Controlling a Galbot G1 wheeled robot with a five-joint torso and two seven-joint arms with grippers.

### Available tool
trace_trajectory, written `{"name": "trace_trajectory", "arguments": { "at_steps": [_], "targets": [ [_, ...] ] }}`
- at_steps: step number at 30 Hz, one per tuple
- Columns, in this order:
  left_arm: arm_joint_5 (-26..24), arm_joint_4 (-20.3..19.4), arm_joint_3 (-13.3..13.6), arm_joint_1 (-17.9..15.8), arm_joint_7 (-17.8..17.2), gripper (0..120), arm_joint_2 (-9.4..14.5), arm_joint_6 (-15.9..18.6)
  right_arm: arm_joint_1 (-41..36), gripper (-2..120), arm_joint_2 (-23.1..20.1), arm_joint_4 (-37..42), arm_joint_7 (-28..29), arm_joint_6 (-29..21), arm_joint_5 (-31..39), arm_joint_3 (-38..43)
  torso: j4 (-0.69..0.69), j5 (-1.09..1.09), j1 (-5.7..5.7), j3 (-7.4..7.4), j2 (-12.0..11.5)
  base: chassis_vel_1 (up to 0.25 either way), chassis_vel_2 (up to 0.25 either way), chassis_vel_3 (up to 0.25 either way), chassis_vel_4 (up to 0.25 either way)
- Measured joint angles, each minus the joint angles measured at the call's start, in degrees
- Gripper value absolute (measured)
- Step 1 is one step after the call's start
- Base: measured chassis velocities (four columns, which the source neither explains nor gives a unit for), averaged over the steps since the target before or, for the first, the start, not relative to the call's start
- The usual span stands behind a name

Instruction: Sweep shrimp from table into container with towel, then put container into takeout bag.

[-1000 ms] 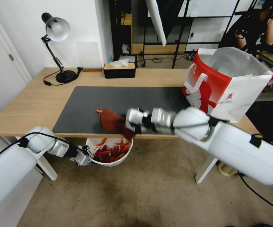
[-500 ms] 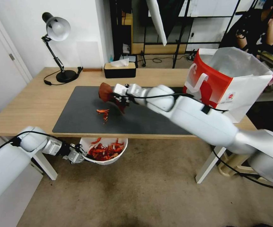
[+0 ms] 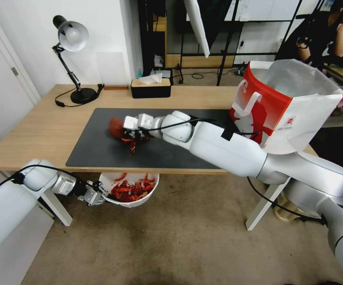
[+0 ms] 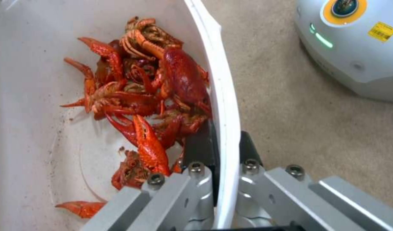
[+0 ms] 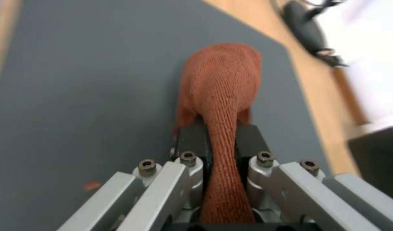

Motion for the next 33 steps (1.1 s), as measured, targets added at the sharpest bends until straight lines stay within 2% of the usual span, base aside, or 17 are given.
{"name": "trace_trajectory", "arguments": {
  "at_steps": [5, 7, 13, 16, 28, 33],
  "targets": [
    [0.0, -0.1, 0.0, 0.0, 0.0, 0, 0.0, 0.0, -0.4, 5, -2.1, 3.0, -1.3, -0.7, 1.0, -0.6, -0.01, 0.02, 0.0, 0.0, 0.0, 0.0, 0.0, 0.0, 0.0],
    [0.0, -0.3, 0.1, 0.0, 0.0, 0, 0.1, 0.0, -0.6, 5, -5.3, 8.1, -2.9, -1.6, 2.5, -1.2, 0.01, 0.02, -0.01, 0.0, 0.0, 0.0, 0.0, 0.0, 0.0],
    [0.0, -0.9, 0.1, 0.2, 0.0, 0, 0.2, 0.0, -1.2, 5, -8.8, 14.3, -6.0, -2.0, 3.9, -1.6, 0.01, 0.02, -0.01, 0.0, 0.0, 0.0, 0.0, 0.0, 0.0],
    [0.0, -1.7, 0.1, 0.4, 0.0, 0, 0.3, 0.1, -2.2, 5, -11.8, 20.1, -8.3, -2.0, 4.6, -1.9, 0.01, 0.03, -0.01, 0.0, 0.0, 0.0, 0.0, 0.0, 0.0],
    [0.0, -3.9, 0.1, 1.8, 0.0, 0, 1.0, 0.4, -6.9, 5, -17.4, 29.0, -8.7, -2.1, 4.7, -1.2, 0.0, 0.03, -0.01, 0.0, 0.0, 0.0, 0.0, 0.0, 0.0],
    [0.0, -5.7, 0.0, 2.6, 0.0, 0, 1.3, 0.8, -9.7, 5, -18.8, 31.5, -5.6, -1.1, 4.3, 3.0, 0.0, 0.02, -0.02, 0.0, 0.0, 0.0, 0.0, 0.0, 0.0]
  ]
}}
